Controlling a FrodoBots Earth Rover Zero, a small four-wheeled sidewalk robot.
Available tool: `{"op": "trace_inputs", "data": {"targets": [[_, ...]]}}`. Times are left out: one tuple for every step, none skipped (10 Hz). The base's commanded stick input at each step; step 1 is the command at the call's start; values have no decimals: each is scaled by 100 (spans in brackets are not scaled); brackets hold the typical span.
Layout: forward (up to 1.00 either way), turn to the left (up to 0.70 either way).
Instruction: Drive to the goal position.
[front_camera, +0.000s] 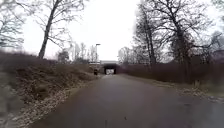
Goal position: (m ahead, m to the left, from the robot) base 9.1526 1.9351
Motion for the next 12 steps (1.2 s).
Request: {"op": "trace_inputs", "data": {"targets": [[70,0],[70,0],[70,0],[70,0],[70,0],[70,0],[70,0],[70,0],[70,0],[70,0],[70,0],[70,0]]}}
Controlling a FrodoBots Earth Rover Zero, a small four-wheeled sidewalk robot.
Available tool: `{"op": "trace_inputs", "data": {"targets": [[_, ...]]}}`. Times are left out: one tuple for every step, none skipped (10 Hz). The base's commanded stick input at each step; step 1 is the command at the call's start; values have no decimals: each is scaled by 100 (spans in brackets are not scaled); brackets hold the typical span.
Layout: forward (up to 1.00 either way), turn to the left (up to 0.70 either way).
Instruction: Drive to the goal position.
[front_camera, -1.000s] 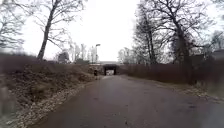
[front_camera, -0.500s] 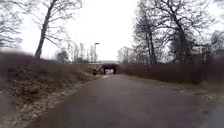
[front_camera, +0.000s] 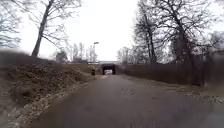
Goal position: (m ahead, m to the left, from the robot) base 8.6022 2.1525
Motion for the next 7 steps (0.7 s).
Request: {"op": "trace_inputs", "data": {"targets": [[70,0],[70,0],[70,0],[70,0],[70,0],[70,0],[70,0]]}}
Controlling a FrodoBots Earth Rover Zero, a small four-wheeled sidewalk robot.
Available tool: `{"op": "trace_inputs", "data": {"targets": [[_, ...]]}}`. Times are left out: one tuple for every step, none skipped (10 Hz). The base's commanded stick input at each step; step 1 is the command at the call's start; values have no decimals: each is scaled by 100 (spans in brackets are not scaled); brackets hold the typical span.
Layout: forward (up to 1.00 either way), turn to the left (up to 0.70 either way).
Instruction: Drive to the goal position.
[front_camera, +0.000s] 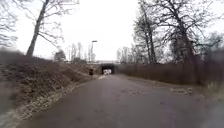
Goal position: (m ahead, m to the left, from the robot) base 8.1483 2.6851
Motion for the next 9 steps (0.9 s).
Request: {"op": "trace_inputs", "data": {"targets": [[70,0],[70,0],[70,0],[47,0],[45,0],[45,0],[45,0],[56,0],[70,0]]}}
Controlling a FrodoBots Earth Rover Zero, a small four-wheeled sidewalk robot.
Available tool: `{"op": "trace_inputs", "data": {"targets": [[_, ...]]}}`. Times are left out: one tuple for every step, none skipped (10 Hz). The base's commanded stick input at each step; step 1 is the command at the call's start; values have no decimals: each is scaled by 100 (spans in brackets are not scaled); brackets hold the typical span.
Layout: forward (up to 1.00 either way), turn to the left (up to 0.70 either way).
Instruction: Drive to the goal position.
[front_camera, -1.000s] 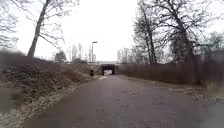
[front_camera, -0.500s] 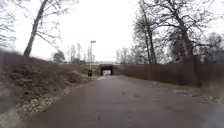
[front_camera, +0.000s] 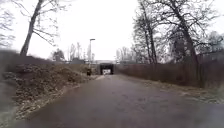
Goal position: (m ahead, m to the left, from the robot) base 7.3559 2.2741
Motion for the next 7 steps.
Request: {"op": "trace_inputs", "data": {"targets": [[70,0],[70,0],[70,0],[70,0],[70,0],[70,0],[70,0]]}}
